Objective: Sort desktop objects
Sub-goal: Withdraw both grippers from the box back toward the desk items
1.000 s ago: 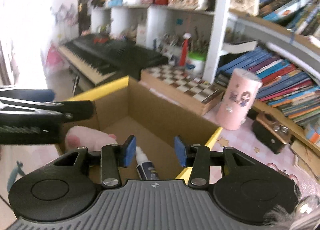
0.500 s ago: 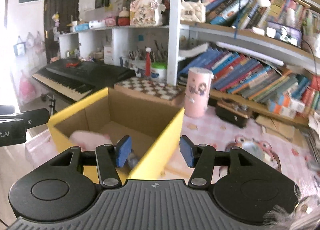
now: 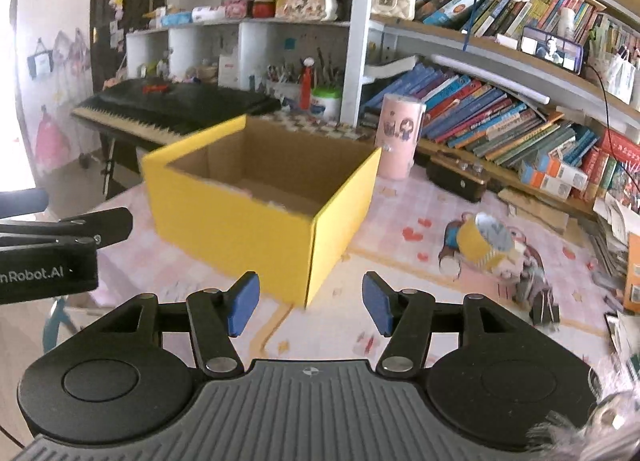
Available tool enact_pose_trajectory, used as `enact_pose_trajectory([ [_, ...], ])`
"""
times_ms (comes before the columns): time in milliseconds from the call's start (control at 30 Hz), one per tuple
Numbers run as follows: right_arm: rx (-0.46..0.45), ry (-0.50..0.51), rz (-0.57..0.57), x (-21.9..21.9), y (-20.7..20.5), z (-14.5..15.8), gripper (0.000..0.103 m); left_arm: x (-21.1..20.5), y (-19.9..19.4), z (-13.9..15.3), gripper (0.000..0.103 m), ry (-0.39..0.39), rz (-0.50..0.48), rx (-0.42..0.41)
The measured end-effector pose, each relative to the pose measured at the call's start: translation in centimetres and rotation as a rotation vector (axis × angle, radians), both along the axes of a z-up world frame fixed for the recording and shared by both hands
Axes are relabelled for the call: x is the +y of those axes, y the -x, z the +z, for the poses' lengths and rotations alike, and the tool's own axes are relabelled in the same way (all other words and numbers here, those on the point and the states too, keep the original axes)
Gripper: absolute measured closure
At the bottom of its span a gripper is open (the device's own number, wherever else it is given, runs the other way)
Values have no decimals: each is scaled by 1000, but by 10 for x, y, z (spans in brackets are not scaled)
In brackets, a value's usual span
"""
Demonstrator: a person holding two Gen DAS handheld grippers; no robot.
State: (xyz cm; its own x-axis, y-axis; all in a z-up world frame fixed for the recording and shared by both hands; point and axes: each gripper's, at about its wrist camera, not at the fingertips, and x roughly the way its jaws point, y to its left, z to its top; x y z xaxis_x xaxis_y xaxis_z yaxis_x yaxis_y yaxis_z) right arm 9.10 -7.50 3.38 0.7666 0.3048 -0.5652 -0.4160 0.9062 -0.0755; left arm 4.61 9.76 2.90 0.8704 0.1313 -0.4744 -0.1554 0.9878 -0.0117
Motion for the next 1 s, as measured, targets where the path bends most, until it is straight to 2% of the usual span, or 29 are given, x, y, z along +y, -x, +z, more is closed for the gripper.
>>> enact_pose_trajectory([
  [233, 46, 7, 19, 0, 40, -14, 48, -4, 30, -7, 8, -2, -31, 39],
  [433, 70, 0, -28, -12, 66, -20, 48, -14, 47, -12, 8, -3, -82, 61],
  [1000, 105, -9, -216, -63, 86, -25, 46, -59, 39, -22, 8, 17, -261, 103],
])
